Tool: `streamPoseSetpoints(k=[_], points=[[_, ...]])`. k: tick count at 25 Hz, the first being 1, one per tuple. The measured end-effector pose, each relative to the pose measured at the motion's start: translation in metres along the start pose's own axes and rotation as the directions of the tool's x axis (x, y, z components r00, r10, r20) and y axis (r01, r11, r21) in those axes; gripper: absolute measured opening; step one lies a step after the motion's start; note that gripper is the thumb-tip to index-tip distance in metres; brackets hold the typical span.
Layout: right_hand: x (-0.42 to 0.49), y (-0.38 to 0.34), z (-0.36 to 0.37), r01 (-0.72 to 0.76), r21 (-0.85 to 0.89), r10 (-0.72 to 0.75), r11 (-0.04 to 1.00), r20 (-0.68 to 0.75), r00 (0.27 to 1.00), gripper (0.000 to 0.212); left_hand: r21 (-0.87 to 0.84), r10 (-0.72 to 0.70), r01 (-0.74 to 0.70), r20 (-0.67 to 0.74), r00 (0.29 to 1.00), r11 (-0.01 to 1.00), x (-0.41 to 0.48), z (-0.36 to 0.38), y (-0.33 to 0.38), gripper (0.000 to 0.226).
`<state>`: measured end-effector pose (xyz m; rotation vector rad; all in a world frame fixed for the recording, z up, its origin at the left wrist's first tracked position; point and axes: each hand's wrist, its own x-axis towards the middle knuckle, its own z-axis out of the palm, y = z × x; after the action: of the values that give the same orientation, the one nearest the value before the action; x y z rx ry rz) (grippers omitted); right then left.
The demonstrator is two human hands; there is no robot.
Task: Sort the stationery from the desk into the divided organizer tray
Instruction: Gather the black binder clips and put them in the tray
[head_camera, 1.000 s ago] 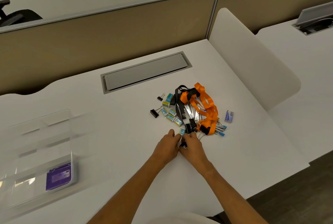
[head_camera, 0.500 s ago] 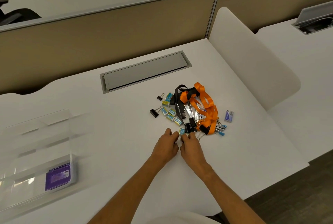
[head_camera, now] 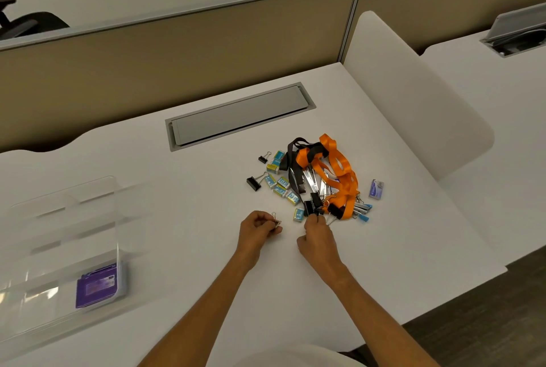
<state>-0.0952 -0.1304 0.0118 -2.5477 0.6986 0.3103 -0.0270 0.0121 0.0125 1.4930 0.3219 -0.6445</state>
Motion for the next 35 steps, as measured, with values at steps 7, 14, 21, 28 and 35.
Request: streamPoseSetpoints(k=[7,14,21,28,35], points=[[-0.002,0.004,-0.001,0.031,-0.031,-0.031,0.999,-0.002,1.000,0.038,-0.359,-0.139,0.167,0.101,0.985,0.919,-0.006,-0.004,0.003,0.023],[-0.001,0.002,-0.001,-0.004,0.066,0.003,0.998,0.021,1.000,0.031,-0.503,-0.225,0.267,0.143,0.964,0.822,-0.008,-0.003,0.008,0.032],[-0.015,-0.012,-0.026,0.088,0.590,-0.086,0.803,-0.031,0.996,0.020,-0.494,-0.254,0.307,0.172,0.952,0.814,-0.008,0.001,0.008,0.035],[-0.022,-0.044,-0.016,0.166,0.668,-0.244,0.725,0.024,0.969,0.044,-0.477,-0.327,0.383,0.200,0.924,0.791,-0.011,0.008,0.005,0.045],[-0.023,-0.042,-0.026,0.174,0.659,-0.168,0.732,-0.073,0.983,0.053,-0.575,-0.327,0.389,0.214,0.921,0.719,-0.009,0.010,0.008,0.043]])
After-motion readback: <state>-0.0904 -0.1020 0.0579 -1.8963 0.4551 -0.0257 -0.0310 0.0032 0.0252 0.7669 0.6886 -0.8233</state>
